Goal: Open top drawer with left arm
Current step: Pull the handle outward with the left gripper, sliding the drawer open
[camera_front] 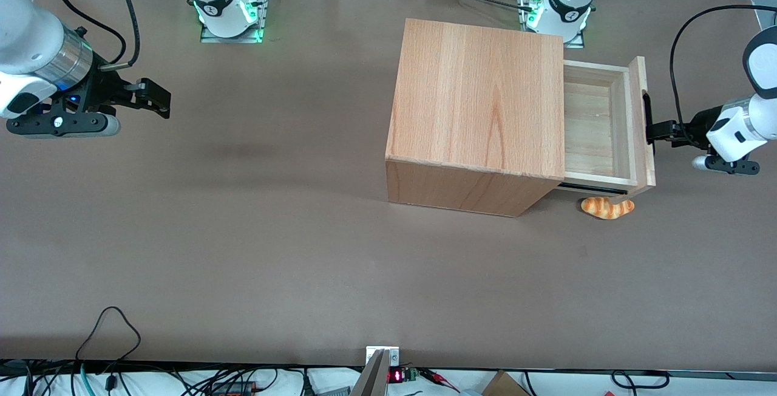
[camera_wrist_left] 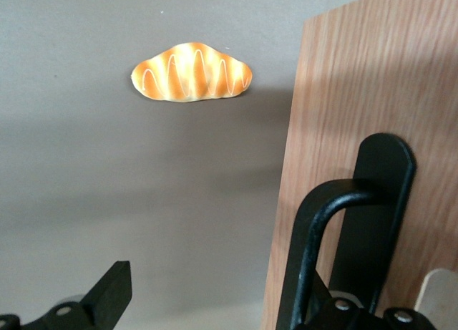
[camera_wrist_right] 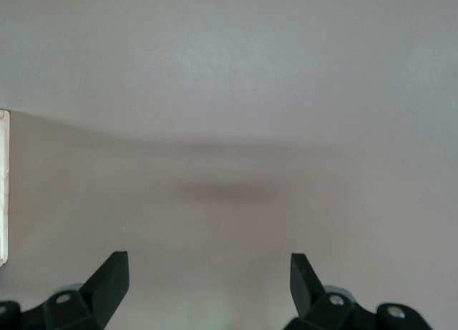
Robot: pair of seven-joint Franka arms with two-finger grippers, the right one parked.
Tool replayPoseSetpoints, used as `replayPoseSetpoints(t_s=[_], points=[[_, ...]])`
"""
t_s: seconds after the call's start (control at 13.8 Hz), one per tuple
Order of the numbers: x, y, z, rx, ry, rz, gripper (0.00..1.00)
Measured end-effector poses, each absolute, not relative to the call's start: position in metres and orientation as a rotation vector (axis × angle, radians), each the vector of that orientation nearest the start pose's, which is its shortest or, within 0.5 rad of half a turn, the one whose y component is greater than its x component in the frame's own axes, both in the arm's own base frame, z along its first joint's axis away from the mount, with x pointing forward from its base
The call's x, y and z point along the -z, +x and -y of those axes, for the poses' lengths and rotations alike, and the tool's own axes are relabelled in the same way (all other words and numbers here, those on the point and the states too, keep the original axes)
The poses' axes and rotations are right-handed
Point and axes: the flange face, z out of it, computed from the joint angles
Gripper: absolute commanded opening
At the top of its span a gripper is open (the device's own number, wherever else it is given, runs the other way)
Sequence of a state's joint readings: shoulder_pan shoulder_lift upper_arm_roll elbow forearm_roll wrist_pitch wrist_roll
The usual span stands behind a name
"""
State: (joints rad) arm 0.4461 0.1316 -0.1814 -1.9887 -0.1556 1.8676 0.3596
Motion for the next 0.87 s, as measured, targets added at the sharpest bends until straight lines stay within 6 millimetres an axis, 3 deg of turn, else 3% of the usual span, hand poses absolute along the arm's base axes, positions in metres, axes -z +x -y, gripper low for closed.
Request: replayPoseSetpoints(t_s=[0.87], points=[[-0.384, 0.537, -0.168, -0.291, -3.362, -0.046, 1.00]])
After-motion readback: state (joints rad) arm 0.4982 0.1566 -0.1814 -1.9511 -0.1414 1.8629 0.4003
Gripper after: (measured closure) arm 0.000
